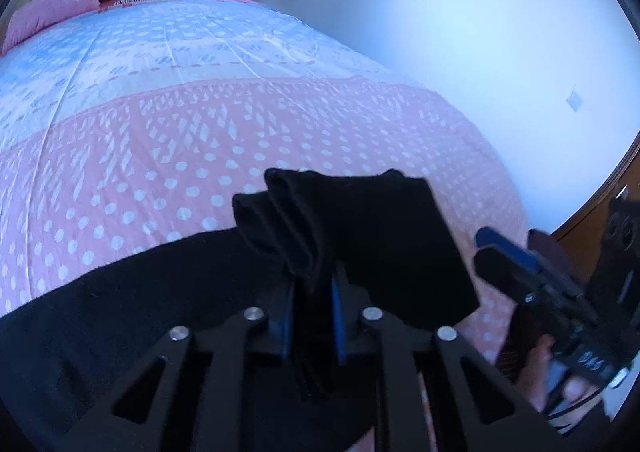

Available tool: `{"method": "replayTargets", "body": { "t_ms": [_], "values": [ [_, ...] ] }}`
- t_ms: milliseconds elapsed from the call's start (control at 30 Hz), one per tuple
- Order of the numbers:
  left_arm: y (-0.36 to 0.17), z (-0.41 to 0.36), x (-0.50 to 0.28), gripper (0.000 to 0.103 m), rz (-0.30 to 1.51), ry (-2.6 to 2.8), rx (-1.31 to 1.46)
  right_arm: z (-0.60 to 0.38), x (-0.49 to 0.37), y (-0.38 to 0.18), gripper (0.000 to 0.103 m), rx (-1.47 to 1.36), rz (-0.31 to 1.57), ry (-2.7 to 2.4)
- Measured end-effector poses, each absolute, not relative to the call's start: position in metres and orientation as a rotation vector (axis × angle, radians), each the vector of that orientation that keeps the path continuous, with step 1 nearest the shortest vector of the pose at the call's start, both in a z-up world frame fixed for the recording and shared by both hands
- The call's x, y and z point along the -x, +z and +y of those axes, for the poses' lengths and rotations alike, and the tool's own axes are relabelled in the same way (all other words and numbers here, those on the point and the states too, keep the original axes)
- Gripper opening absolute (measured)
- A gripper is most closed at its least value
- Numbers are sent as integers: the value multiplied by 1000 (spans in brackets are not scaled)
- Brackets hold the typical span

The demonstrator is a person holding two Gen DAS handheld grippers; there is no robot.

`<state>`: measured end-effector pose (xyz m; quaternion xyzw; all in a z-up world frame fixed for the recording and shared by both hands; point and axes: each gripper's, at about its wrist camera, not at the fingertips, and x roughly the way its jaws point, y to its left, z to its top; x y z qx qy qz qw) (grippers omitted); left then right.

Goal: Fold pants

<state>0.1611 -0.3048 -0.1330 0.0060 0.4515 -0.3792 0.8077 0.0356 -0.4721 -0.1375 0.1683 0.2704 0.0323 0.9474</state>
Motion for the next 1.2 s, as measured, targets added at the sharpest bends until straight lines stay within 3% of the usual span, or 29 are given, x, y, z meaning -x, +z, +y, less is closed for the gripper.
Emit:
{"method": "replayTargets", "body": {
  "t_ms": [167, 533, 933, 1200],
  "values": [
    [-104, -284, -151, 14, 905, -822, 26, -478, -30, -134, 52, -351, 509, 27],
    [-66, -161, -147, 14, 854, -719, 255, -459, -25, -127, 55, -324, 462, 97],
    [-114, -79, -147, 13, 920, -572, 385, -383, -22, -132, 55, -122, 481, 331],
    [-155, -67, -150, 14, 987, -521, 376, -353, -40, -160, 55, -36, 641, 371]
  ]
}}
